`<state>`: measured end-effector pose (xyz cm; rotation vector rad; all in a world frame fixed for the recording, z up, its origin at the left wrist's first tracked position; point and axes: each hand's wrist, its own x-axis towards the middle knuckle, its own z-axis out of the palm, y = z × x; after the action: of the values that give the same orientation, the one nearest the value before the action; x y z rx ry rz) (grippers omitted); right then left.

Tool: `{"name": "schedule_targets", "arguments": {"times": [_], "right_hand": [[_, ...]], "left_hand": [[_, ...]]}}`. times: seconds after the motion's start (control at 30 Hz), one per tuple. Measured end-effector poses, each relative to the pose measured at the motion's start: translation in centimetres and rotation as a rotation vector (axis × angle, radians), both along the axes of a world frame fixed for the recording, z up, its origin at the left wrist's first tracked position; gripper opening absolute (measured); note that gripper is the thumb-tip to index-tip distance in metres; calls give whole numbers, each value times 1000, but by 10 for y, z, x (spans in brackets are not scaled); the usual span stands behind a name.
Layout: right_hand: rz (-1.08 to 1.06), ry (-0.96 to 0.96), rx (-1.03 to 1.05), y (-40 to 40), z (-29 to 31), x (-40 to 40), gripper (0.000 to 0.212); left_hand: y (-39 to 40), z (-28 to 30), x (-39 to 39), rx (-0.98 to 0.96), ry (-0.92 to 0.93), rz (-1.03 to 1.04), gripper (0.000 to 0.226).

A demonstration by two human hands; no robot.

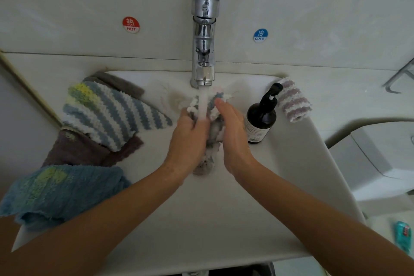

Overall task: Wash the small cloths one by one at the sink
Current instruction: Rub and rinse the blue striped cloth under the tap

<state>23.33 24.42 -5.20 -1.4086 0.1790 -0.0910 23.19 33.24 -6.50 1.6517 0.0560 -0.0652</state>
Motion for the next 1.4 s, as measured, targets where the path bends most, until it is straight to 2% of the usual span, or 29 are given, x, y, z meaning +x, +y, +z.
{"name": "schedule_targets", "arguments": {"times": [0.17, 0.27, 0.33, 0.6, 0.73, 0.87, 1.0, 1.13, 1.23, 1.4], "right_hand": [[-36, 111, 24, -1, 4, 2, 29], [-117, 179, 15, -2, 0, 6, 16], [-134, 213, 0, -3, -3, 8, 18], [208, 194, -109, 3, 1, -4, 26], [190, 126, -172, 9, -7, -5, 29], [26, 71, -213, 13, -12, -2, 23], [-60, 76, -233, 13, -15, 1, 32], [-120, 75, -226, 14, -14, 2, 40], [-119, 91, -205, 14, -12, 2, 42], [-108, 138, -196, 11, -5, 2, 47]], "left_hand": [[-1, -5, 1, 58, -46, 17, 20], [-3, -4, -2, 47, -84, 31, 25], [-3, -3, -4, 28, -116, 56, 24], [1, 4, -12, -132, -251, 146, 39], [3, 2, -13, -212, -250, 125, 40], [-2, -10, -11, -23, -197, 139, 31], [-8, -11, -9, 63, -141, 114, 9], [-5, -9, -7, 128, -121, 97, 30], [-3, -8, -9, 240, -99, 80, 34], [1, -1, -5, 349, -189, 99, 49]]}}
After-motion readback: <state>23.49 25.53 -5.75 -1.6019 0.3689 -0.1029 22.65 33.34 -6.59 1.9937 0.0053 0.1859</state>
